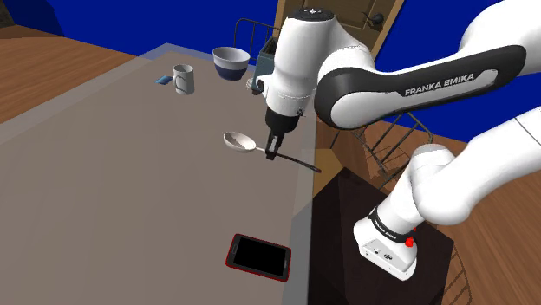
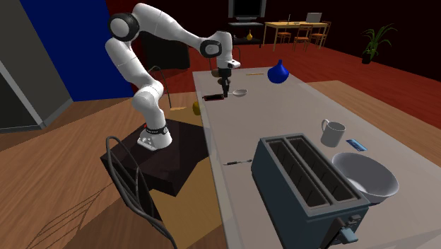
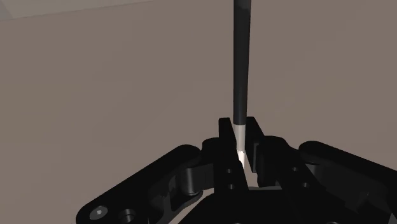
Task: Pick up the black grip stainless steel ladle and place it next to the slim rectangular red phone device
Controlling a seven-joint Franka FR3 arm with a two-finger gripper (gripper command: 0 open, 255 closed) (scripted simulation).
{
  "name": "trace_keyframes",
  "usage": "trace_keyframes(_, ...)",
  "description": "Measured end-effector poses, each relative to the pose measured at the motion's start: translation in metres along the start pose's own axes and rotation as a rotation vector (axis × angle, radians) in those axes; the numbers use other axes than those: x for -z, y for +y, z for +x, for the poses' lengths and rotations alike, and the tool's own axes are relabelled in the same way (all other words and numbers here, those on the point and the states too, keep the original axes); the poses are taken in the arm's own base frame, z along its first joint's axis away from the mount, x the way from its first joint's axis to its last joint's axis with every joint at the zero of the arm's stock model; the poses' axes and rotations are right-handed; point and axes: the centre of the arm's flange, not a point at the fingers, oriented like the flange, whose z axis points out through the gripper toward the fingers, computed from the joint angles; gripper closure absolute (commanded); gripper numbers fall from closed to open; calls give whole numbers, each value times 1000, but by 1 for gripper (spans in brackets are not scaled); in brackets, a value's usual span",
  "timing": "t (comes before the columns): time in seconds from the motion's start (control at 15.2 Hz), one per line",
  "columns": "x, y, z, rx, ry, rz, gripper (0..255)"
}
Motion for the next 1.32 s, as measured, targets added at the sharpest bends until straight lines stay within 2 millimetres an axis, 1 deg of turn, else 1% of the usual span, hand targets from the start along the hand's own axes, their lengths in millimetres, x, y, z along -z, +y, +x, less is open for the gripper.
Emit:
trace_keyframes(0.13,4,-28,-7,0,0,0,255)
trace_keyframes(0.2,4,-37,-12,0,0,0,255)
trace_keyframes(0.26,2,-42,-13,0,0,-1,255)
trace_keyframes(0.4,-5,-47,-14,-1,0,-1,255)
trace_keyframes(0.79,-36,-52,-16,-2,-1,-1,255)
trace_keyframes(1.32,-77,-54,-17,-2,-1,-1,255)
